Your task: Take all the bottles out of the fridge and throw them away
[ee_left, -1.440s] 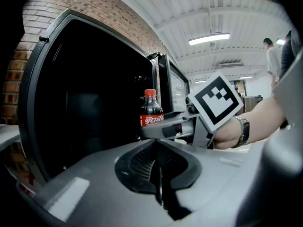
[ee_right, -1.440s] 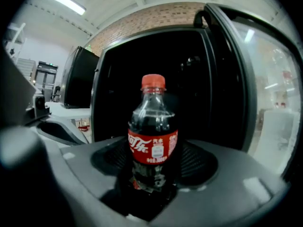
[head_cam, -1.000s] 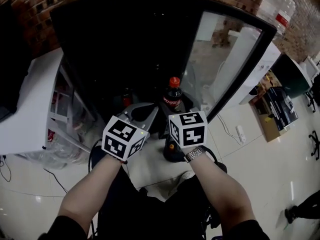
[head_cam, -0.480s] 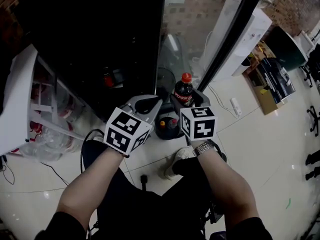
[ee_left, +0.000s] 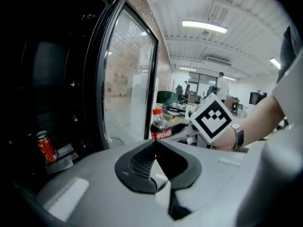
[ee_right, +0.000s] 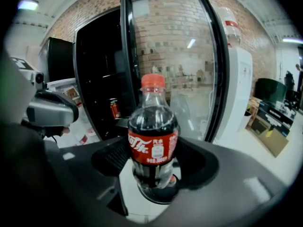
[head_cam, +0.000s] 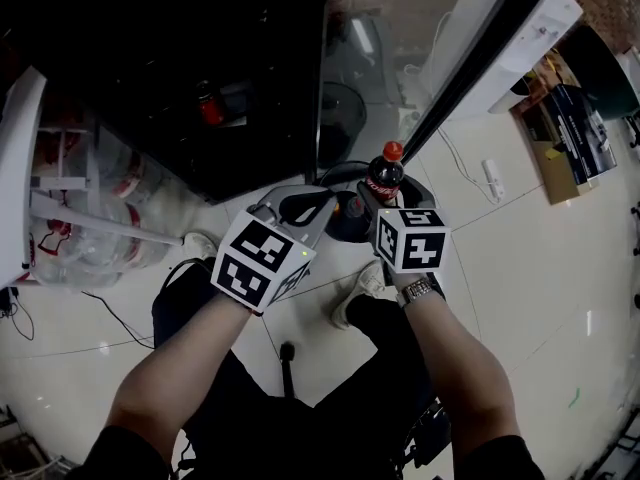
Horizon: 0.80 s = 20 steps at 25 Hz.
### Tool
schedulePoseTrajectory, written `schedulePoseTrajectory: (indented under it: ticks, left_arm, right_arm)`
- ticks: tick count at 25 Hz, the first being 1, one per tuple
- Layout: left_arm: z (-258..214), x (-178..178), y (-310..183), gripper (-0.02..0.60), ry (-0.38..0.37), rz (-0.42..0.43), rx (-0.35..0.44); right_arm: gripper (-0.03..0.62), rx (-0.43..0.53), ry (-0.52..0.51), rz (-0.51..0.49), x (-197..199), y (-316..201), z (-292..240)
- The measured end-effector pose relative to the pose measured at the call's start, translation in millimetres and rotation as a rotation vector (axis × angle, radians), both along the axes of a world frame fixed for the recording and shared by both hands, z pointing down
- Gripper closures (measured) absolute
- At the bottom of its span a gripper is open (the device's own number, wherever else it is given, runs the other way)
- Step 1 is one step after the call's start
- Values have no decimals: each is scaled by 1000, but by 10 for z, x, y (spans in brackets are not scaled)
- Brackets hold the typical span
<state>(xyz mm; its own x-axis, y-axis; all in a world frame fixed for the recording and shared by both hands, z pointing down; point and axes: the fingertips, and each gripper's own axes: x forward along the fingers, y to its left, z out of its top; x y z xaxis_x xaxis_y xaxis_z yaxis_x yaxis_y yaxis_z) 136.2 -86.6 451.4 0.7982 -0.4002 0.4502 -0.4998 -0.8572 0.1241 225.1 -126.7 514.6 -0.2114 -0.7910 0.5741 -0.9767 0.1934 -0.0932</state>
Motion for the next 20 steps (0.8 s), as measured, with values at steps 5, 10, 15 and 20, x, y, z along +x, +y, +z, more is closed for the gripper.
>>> schedulePoseTrajectory:
  ticks: [5, 10, 15, 20]
  left_arm:
    - [396, 8, 97, 577, -24, -1, -60]
    - [679, 0, 83, 577, -38, -6, -106]
    - [863, 7, 1, 577, -48, -11, -136]
    - [904, 31, -66, 577, -46, -12, -140]
  right_arm:
    - [292, -71, -16, 11, 45, 34, 530]
    - [292, -143, -22, 26, 85, 50, 998]
    - [289, -183, -21, 24, 99, 43, 1281]
    - [290, -130, -21, 40, 140, -99, 1155]
